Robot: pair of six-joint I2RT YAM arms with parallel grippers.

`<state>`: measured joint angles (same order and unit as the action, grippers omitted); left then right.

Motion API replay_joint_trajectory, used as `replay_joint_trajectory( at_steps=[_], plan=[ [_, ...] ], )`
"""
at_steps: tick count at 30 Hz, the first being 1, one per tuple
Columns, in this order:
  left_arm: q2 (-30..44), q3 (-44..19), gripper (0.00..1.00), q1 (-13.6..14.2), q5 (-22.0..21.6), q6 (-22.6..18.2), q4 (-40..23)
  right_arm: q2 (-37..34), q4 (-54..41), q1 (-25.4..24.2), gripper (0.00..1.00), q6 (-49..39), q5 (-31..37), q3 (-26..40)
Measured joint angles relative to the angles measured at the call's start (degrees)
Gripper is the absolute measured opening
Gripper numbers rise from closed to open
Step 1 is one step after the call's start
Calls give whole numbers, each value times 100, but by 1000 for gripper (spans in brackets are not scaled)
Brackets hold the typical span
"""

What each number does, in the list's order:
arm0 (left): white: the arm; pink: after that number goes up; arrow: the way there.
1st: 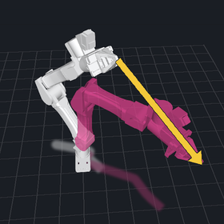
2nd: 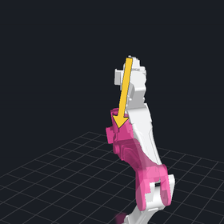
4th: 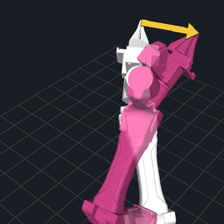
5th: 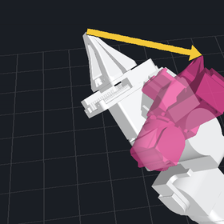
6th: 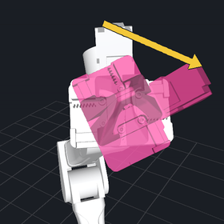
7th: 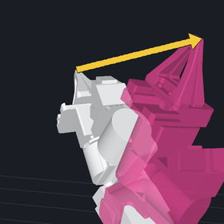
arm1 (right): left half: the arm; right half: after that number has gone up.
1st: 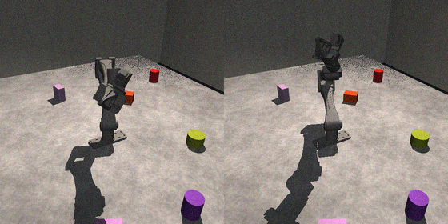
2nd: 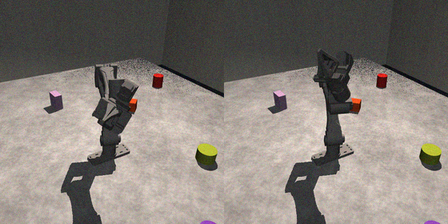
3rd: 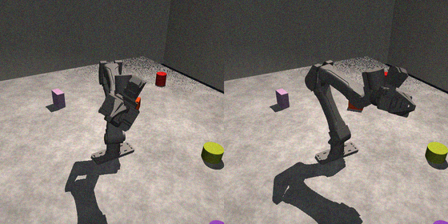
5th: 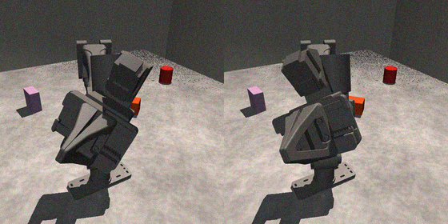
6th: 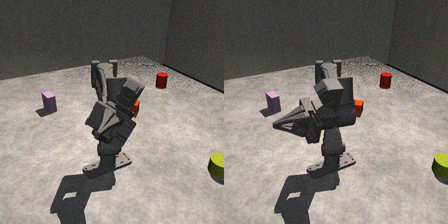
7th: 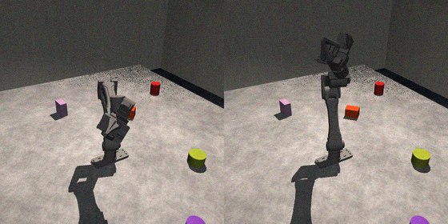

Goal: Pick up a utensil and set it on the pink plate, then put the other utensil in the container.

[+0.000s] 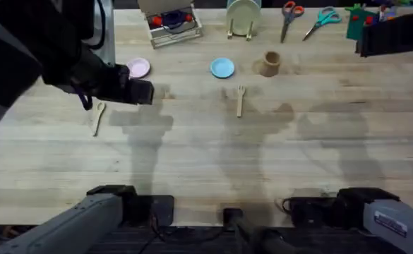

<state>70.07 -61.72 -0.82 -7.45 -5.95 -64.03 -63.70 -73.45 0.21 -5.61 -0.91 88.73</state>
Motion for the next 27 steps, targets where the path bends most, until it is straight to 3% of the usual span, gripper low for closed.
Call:
replay_joint_trajectory(
  at_steps=[4,12,27],
  plan=[
    [52,184,993,-394,325,-231,193,0,0,0,995,0,0,0],
    [201,184,993,-1394,516,-470,338,0,2,0,994,0,0,4],
    [1565,184,993,-1688,459,-1464,767,0,2,0,995,-2,0,4]
  ],
)
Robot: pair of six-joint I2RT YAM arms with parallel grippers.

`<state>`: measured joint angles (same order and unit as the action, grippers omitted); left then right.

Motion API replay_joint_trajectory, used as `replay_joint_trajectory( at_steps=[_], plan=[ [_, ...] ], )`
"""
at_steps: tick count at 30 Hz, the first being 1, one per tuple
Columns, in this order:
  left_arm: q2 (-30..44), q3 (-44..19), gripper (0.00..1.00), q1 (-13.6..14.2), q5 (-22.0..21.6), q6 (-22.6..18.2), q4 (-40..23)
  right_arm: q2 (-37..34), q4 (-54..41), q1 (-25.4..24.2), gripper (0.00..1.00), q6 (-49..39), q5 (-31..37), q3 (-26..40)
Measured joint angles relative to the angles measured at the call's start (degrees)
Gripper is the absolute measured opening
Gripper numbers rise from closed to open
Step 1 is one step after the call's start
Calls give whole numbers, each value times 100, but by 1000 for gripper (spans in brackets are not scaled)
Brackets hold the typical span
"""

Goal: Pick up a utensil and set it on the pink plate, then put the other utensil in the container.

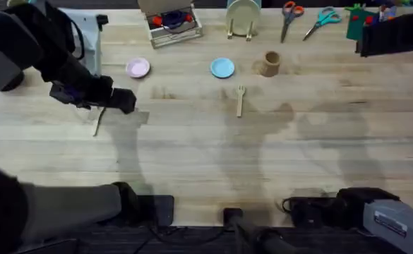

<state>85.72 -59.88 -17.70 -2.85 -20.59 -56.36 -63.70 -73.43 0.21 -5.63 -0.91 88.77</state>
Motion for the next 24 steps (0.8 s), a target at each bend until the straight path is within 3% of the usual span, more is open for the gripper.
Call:
replay_joint_trajectory(
  at_steps=[8,24],
  plan=[
    [570,0,993,-480,-39,-69,120,0,0,0,995,0,0,0],
    [660,0,993,-764,15,-113,622,0,0,0,995,0,0,2]
  ],
)
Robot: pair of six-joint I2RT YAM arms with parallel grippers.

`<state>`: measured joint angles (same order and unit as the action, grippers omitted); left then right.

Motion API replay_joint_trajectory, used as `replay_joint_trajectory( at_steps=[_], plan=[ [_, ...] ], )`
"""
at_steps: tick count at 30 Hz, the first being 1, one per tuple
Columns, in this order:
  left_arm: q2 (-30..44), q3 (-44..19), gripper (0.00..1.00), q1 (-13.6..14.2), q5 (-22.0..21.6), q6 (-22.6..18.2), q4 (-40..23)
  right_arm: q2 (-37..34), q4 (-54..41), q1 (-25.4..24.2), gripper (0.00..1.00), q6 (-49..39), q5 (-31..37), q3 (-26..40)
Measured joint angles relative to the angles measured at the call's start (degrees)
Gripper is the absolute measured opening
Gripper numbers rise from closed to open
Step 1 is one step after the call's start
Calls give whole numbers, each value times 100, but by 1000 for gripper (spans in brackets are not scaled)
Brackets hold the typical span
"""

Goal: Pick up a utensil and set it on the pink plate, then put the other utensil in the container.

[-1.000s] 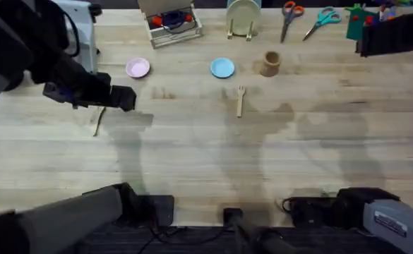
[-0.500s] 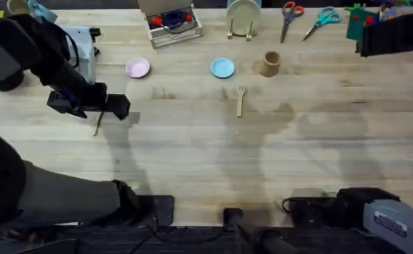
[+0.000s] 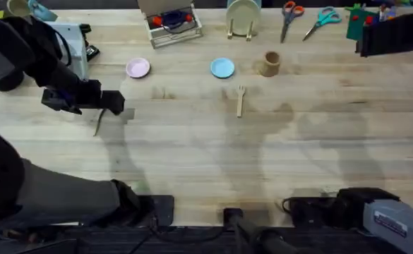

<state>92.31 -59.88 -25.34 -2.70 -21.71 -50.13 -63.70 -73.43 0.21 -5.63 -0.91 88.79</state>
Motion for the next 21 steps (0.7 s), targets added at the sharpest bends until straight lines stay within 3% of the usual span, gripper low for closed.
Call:
replay_joint_trajectory(
  at_steps=[21],
  plan=[
    [170,233,993,-50,259,-22,353,0,-2,0,995,0,0,0]
  ],
)
